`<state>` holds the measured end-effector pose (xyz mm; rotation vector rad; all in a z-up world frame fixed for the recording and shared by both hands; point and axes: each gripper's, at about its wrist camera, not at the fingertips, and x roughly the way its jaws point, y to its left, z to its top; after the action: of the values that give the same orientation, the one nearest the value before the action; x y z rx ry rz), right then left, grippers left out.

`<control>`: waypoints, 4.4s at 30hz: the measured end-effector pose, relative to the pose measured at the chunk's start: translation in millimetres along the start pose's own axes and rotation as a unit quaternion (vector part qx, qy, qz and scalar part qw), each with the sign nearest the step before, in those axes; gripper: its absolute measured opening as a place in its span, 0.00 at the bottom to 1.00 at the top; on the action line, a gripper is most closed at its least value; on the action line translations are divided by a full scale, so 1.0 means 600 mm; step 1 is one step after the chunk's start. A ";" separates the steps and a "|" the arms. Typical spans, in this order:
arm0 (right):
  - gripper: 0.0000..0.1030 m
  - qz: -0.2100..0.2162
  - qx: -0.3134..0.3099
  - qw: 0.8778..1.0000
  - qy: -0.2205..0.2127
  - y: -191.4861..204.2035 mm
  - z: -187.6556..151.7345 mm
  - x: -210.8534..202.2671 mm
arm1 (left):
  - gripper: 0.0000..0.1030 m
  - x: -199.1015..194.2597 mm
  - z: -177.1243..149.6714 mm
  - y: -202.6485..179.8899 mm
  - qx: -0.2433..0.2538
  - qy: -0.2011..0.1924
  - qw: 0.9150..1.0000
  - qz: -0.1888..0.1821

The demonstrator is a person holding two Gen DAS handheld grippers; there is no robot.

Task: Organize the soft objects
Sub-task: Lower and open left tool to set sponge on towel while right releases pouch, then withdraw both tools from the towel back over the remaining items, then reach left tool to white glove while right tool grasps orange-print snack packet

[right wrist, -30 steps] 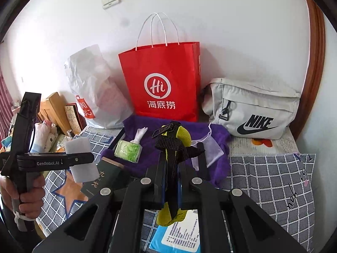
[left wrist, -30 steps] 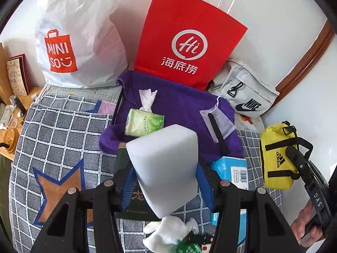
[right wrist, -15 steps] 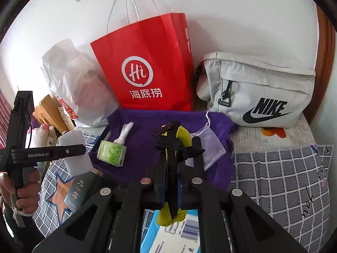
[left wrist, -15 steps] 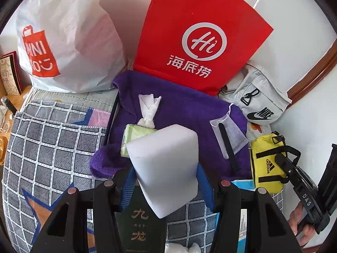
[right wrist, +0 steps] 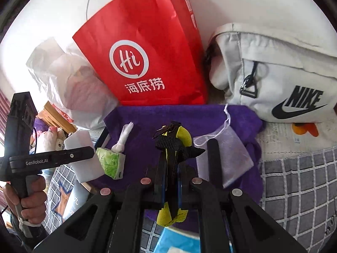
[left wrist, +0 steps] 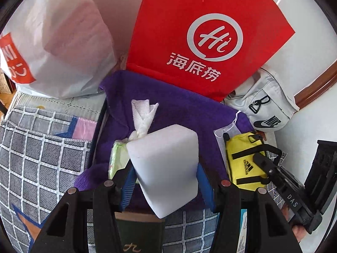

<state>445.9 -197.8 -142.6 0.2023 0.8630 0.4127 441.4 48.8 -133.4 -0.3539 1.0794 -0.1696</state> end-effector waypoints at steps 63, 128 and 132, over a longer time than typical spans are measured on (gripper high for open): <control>0.62 -0.103 -0.020 0.994 -0.019 0.067 -0.202 -0.185 | 0.71 -0.191 -0.194 0.033 -0.024 -0.042 0.999 0.010; 0.09 -0.071 -0.085 0.993 0.040 0.124 -0.504 -0.179 | 0.71 -0.122 -0.449 0.075 -0.020 0.018 1.000 0.009; 0.42 -0.091 -0.079 0.992 0.031 0.094 -0.505 -0.189 | 0.71 -0.117 -0.448 0.074 -0.022 0.021 0.999 0.010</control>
<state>131.8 -193.6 -238.3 -0.0367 0.8975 0.3159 169.1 58.1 -204.8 -0.3811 1.1289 -0.1368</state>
